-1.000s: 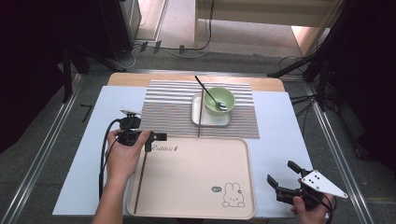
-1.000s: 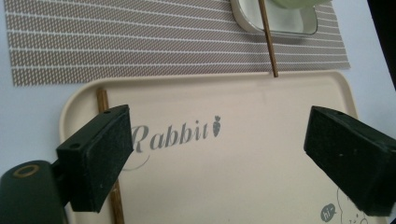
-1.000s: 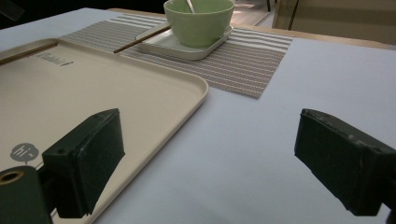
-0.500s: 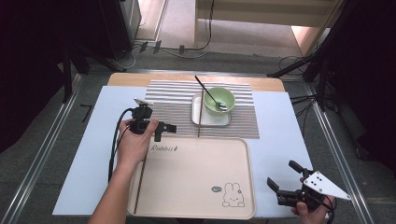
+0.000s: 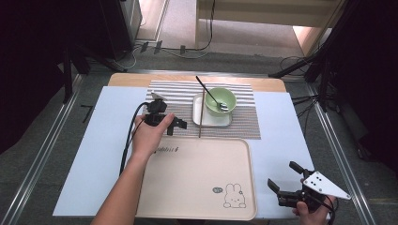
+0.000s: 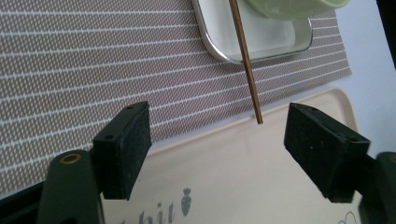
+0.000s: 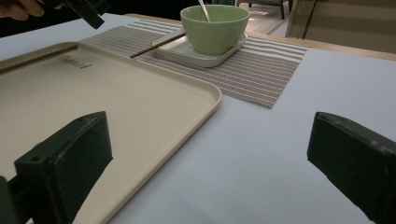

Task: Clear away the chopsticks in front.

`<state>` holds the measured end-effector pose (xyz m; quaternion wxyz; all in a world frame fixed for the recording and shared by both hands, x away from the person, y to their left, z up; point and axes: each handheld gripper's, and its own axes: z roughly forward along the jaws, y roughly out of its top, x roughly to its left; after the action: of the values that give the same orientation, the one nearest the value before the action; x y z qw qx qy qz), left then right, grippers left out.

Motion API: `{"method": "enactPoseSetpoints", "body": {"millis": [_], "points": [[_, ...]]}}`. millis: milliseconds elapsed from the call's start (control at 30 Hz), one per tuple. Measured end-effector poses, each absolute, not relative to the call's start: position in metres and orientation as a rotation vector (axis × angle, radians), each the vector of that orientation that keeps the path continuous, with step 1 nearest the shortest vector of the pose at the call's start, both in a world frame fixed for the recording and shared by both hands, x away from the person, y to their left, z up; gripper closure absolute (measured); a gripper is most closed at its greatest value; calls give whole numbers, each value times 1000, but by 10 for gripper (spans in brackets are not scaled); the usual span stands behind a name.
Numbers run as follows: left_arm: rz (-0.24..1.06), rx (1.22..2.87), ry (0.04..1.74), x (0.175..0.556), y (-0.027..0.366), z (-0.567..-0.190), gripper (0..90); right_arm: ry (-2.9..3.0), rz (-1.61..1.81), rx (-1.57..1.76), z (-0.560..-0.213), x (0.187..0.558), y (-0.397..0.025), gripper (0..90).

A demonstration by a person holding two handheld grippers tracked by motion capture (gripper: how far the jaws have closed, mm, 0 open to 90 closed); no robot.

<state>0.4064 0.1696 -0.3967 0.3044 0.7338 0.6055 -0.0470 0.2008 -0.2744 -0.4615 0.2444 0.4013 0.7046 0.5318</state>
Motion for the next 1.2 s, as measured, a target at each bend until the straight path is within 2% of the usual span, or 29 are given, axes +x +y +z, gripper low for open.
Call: {"method": "enactPoseSetpoints", "body": {"millis": [100, 300, 567, 1033, 1200], "points": [[-94, 1945, 1601, 415, 165, -395, 316, 1928, 1445, 1099, -462, 201, -274, 3], [-144, 1939, 1583, 431, 159, -396, 433, 1926, 1441, 1106, -462, 202, -275, 3], [-127, 1989, 1561, 447, 143, -394, 469, 1923, 1437, 1108, -462, 202, -276, 4], [-117, 2011, 1571, 476, 125, -408, 629, 1916, 1433, 1113, -463, 203, -277, 4], [-121, 2019, 1563, 483, 117, -409, 652, 1916, 1433, 1110, -462, 203, -276, 4]]}}
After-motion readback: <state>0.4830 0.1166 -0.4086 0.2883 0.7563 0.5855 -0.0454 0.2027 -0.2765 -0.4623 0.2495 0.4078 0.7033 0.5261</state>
